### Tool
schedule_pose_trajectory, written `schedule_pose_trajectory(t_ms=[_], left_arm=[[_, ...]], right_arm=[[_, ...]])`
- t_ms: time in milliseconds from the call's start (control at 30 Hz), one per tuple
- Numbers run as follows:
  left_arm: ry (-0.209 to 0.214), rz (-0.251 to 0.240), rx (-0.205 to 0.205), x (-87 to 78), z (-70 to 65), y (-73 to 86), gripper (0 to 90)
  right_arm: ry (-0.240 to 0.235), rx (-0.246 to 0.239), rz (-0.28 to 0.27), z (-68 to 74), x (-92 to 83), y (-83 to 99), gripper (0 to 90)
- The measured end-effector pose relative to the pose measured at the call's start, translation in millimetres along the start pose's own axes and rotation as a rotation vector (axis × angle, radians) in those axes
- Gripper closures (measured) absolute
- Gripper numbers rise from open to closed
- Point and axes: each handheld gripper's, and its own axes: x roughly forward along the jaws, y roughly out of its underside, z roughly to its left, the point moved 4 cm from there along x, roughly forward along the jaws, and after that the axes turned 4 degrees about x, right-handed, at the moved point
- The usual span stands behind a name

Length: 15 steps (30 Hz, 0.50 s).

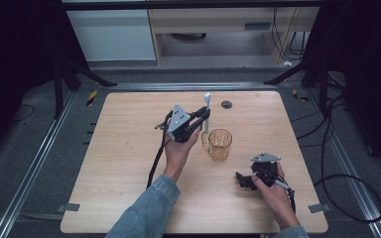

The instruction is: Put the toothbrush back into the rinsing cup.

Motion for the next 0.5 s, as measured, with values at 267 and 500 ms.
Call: schedule_pose_trajectory(t_ms=[267,500], left_arm=[[0.004,0.006,-0.003,3.7,-3.0,5.3,79.2],[-0.009,0.022,0.000,4.3,-3.7,14.6,79.2]], right_arm=[[-0.004,-0.005,0.000,-0.3,-0.1,0.1,0.6],[-0.004,-0.005,0.000,-0.4,-0.1,0.2,0.6]])
